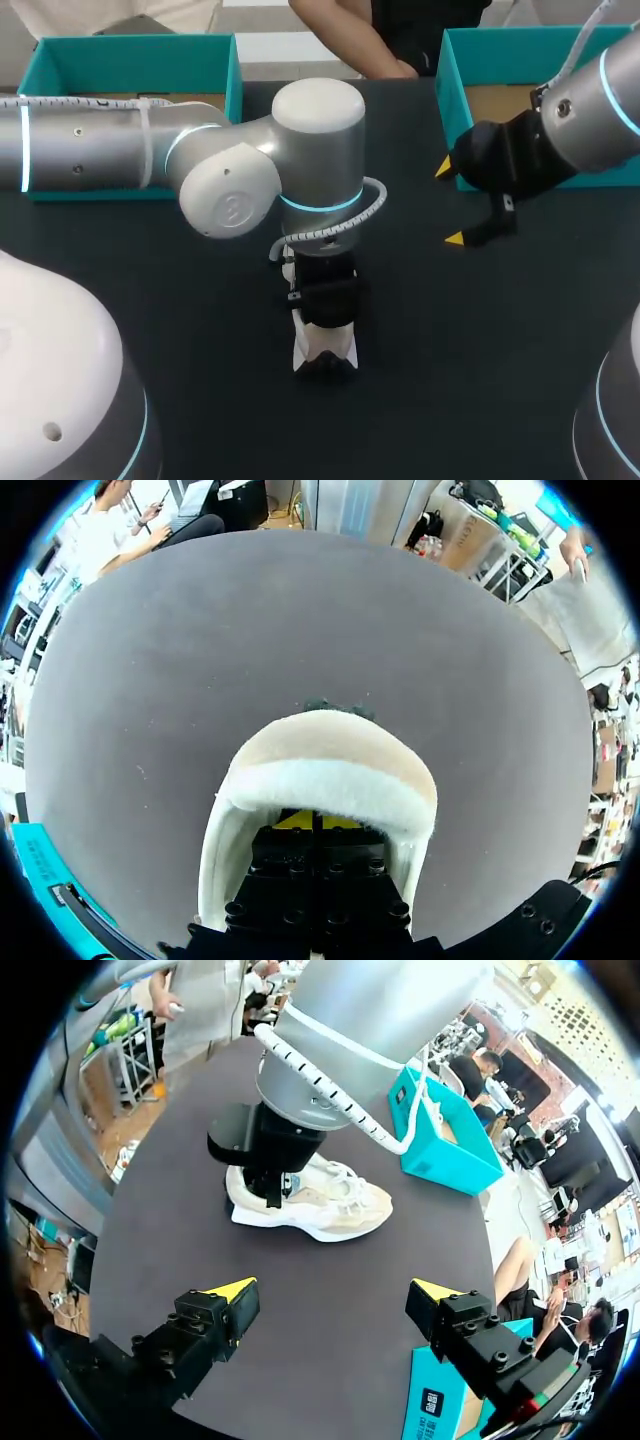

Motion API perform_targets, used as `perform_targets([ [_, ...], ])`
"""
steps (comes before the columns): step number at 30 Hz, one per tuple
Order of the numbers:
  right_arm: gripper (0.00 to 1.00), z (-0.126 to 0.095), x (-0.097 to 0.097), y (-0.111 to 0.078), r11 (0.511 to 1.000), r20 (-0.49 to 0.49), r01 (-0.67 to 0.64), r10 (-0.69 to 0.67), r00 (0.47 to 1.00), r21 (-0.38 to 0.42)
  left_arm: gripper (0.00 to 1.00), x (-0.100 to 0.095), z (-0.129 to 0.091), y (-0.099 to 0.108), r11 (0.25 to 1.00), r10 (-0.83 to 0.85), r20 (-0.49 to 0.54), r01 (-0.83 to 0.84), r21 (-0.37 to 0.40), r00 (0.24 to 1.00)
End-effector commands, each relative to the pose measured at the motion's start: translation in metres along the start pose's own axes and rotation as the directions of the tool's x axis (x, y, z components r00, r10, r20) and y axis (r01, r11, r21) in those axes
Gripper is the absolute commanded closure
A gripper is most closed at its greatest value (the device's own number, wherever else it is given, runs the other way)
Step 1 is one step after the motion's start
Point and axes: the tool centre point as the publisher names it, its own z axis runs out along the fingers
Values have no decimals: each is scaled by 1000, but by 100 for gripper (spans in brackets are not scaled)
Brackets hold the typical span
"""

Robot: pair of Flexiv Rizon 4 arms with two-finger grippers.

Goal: Take the shoe out of the shoebox, open the shoe tongue, remove and reinsert the insole, then place the shoe into the shoebox

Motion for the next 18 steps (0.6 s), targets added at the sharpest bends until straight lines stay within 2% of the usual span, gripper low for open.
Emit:
perform_targets([
  [1, 0, 1, 1, 0, 1000, 2, -1, 1, 1000, 2, 100, 7, -17, 1, 1000, 6, 16, -5, -27, 1000],
  [5, 0, 1, 1, 0, 1000, 2, -1, 1, 1000, 2, 100, 7, -36, 5, 997, 8, 40, -4, -81, 999],
  [8, 0, 1, 1, 0, 1000, 2, -1, 1, 1000, 2, 100, 4, -41, 9, 993, 12, 56, -5, -121, 998],
  [14, 0, 1, 1, 0, 1000, 2, -1, 1, 1000, 2, 100, -1, -26, 16, 986, 16, 64, -5, -167, 998],
  [18, 0, 1, 1, 0, 1000, 2, -1, 1, 1000, 2, 100, -1, -9, 19, 984, 6, 28, -1, -177, 1000],
])
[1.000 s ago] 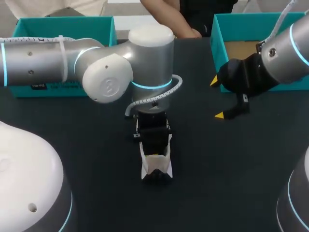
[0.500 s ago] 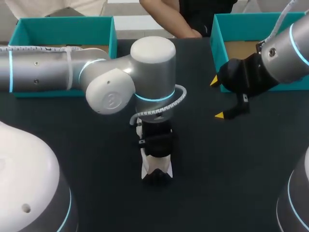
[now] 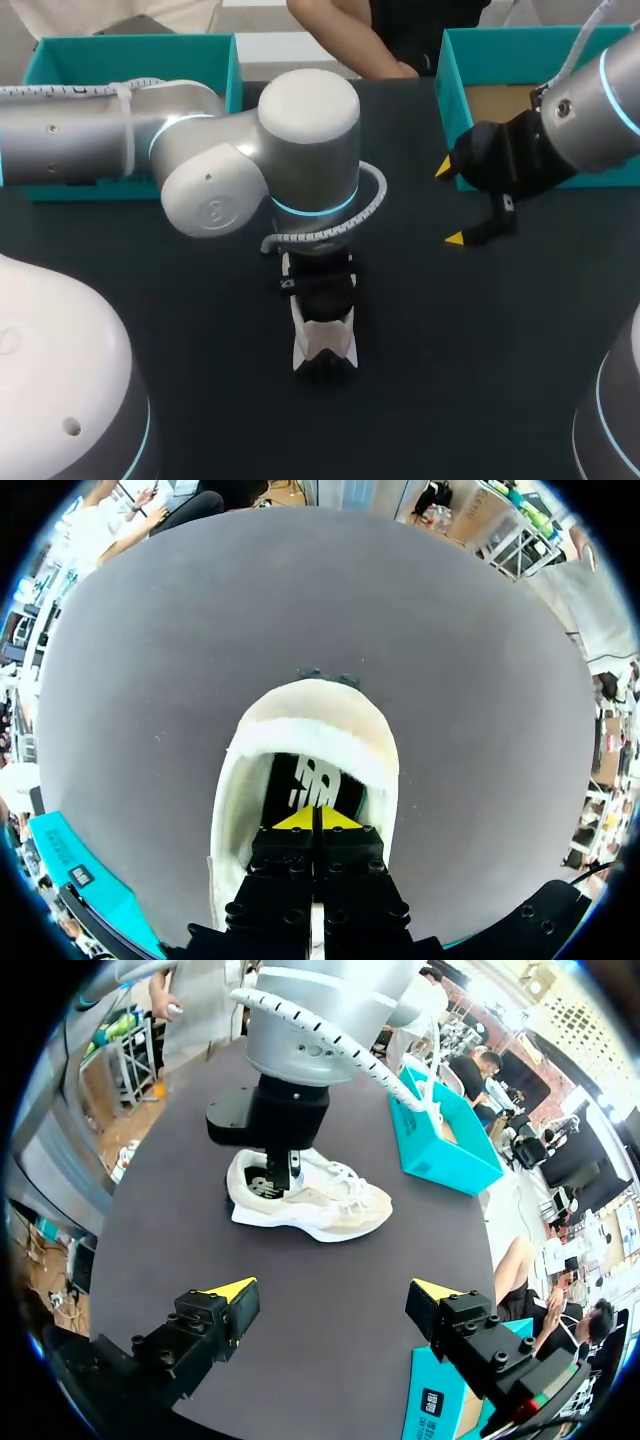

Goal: Take the shoe out of the shoebox, open the shoe tongue, remove and reinsert the insole, then place the shoe into the shoebox

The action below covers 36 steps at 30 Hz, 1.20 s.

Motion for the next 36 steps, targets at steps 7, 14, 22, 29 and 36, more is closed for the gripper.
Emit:
perform_targets([
  [7, 0, 1, 1, 0, 1000, 2, -1, 1, 1000, 2, 100, -1, 14, -2, 999, -18, 2, 18, -37, 1000],
  [14, 0, 1, 1, 0, 1000, 2, -1, 1, 1000, 2, 100, 6, -17, -2, 988, -22, 22, 25, -149, 1000],
  [22, 0, 1, 1, 0, 1000, 2, -1, 1, 1000, 2, 100, 5, -33, -8, 985, 2, 8, -1, -172, 1000],
  [29, 0, 1, 1, 0, 1000, 2, -1, 1, 1000, 2, 100, 2, -30, -10, 979, 24, -22, -28, -201, 999],
  [36, 0, 1, 1, 0, 1000, 2, -1, 1, 1000, 2, 100, -2, -13, 3, 962, 23, -21, -28, -273, 1000],
])
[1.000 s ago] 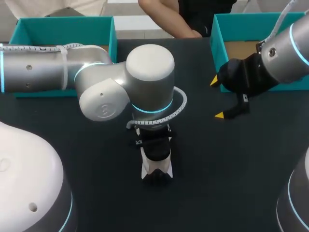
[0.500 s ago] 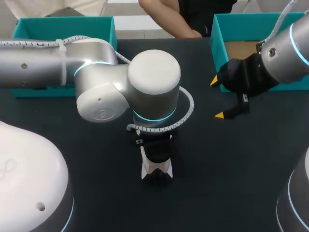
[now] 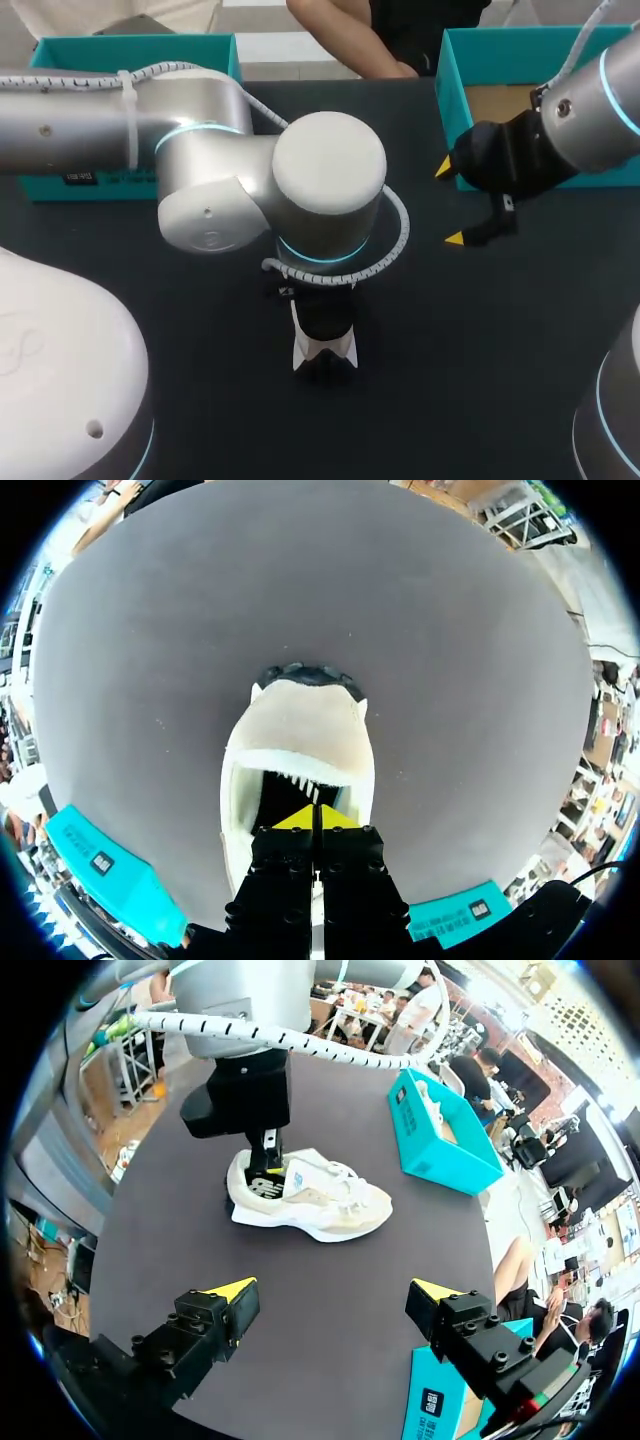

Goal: Take the shoe out of the shoebox, open the shoe tongue, remove and reinsert the insole, then place the shoe into the shoebox

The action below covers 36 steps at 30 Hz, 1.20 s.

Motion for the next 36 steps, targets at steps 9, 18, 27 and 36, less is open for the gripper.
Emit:
perform_targets([
  [9, 0, 1, 1, 0, 1000, 2, -1, 1, 1000, 2, 100, 1, 9, 12, 996, -53, 7, 53, -70, 999],
  [18, 0, 1, 1, 0, 1000, 2, -1, 1, 1000, 2, 100, 15, -14, 36, 981, -131, 27, 133, -140, 991],
  [27, 0, 1, 1, 0, 1000, 2, -1, 1, 1000, 2, 100, 9, -19, 38, 981, -112, 24, 114, -155, 993],
  [36, 0, 1, 1, 0, 1000, 2, -1, 1, 1000, 2, 0, 8, -13, 34, 984, -108, -2, 106, -144, 994],
])
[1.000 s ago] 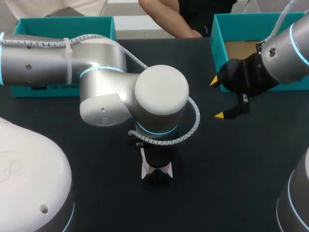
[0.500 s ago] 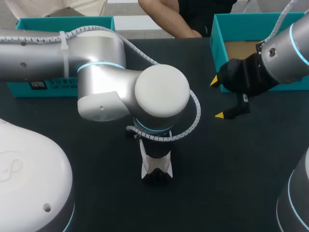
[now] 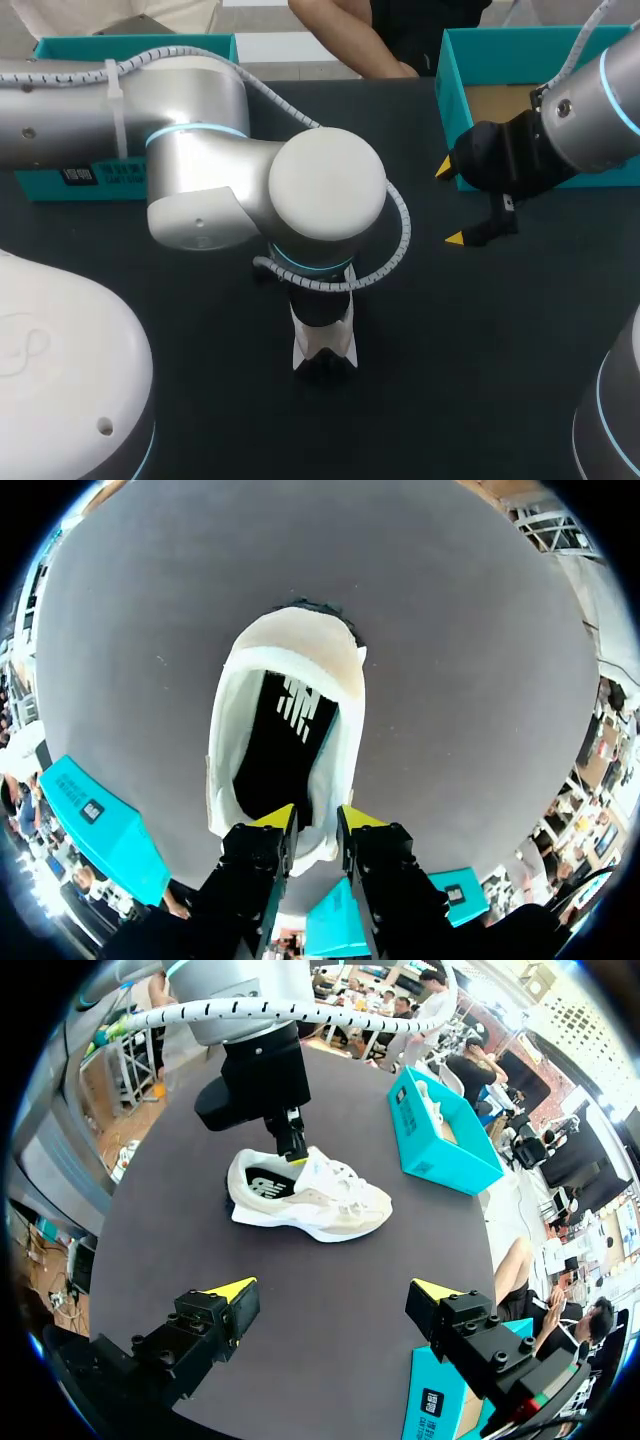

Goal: Take the shoe out of the shoebox, open the shoe tongue, remove and reinsert the insole, then place the shoe into the shoebox

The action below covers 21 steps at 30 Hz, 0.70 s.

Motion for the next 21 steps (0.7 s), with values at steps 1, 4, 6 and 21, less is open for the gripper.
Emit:
perform_targets([
  [1, 0, 1, 1, 0, 1000, 2, -1, 1, 1000, 2, 0, -3, 4, -2, 1000, 1, -12, -1, 5, 1000],
  [4, 0, 1, 1, 0, 1000, 2, -1, 1, 1000, 2, 0, -3, 7, -2, 1000, -1, -22, 1, 11, 1000],
  [6, 0, 1, 1, 0, 1000, 2, -1, 1, 1000, 2, 0, -3, 6, -2, 1000, 0, -24, 0, 11, 1000],
  [21, 0, 1, 1, 0, 1000, 2, -1, 1, 1000, 2, 0, -9, 8, -2, 999, 10, -14, -9, 39, 1000],
])
